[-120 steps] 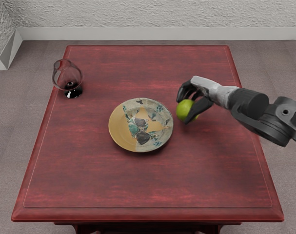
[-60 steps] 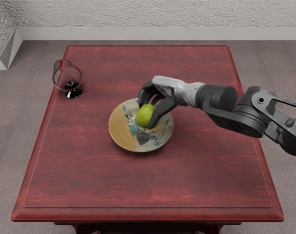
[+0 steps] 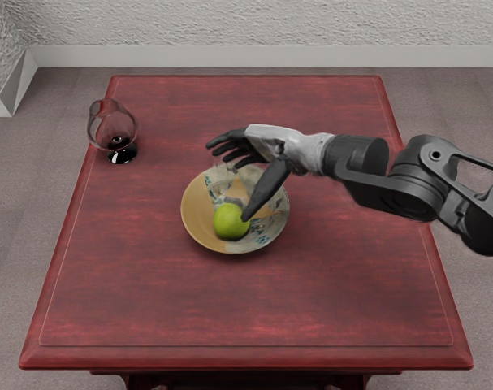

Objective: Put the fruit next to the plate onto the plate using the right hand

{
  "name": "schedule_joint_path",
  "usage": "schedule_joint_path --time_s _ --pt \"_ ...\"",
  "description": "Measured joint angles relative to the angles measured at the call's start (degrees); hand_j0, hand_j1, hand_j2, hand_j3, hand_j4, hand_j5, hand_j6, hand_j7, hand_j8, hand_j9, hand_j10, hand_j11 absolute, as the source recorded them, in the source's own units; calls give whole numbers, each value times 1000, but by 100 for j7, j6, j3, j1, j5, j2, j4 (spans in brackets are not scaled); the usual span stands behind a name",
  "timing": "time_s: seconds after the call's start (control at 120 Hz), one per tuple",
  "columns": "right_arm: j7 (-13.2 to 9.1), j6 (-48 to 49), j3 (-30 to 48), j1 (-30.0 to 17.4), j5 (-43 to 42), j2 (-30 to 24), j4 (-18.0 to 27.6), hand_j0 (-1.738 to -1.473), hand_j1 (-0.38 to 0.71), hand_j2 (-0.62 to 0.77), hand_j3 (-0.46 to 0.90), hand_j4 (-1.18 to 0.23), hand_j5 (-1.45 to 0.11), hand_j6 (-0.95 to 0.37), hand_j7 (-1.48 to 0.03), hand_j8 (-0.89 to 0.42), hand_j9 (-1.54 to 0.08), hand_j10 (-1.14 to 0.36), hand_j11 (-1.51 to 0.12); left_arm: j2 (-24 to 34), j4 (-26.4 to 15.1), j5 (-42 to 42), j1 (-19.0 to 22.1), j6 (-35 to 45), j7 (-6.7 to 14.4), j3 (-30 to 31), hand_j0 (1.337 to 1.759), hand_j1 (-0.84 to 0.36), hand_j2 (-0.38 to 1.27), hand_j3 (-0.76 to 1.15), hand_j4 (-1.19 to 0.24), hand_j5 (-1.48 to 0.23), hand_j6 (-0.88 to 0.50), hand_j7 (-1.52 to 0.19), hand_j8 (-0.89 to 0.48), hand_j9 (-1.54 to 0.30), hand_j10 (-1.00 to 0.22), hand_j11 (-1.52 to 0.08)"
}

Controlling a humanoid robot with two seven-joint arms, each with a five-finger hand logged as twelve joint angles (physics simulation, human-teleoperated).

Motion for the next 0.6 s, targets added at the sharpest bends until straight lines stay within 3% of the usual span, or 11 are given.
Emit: schedule_joint_path --time_s 0.258,0.425,0.6 --pt "-8 2213 519 -92 2885 -787 -601 -1658 -253 17 0 -94 -126 -86 -123 -75 -125 -78 -123 0 0 0 0 2 0 0 1658 69 47 0 -234 -304 -233 -304 -233 -304 -233 -304" --pt "-8 2581 585 -307 4340 -1418 -1196 -1658 -281 4 0 -63 -83 -59 -82 -54 -83 -56 -82 0 0 0 0 0 0 0 1658 69 47 0 -234 -304 -234 -304 -234 -304 -233 -304" --pt "-25 2657 583 -557 5303 -1988 -1812 -1658 -295 -2 0 -47 -63 -45 -62 -43 -63 -44 -62 0 0 0 0 1 0 0 1658 69 47 0 -234 -304 -234 -304 -234 -304 -233 -304"
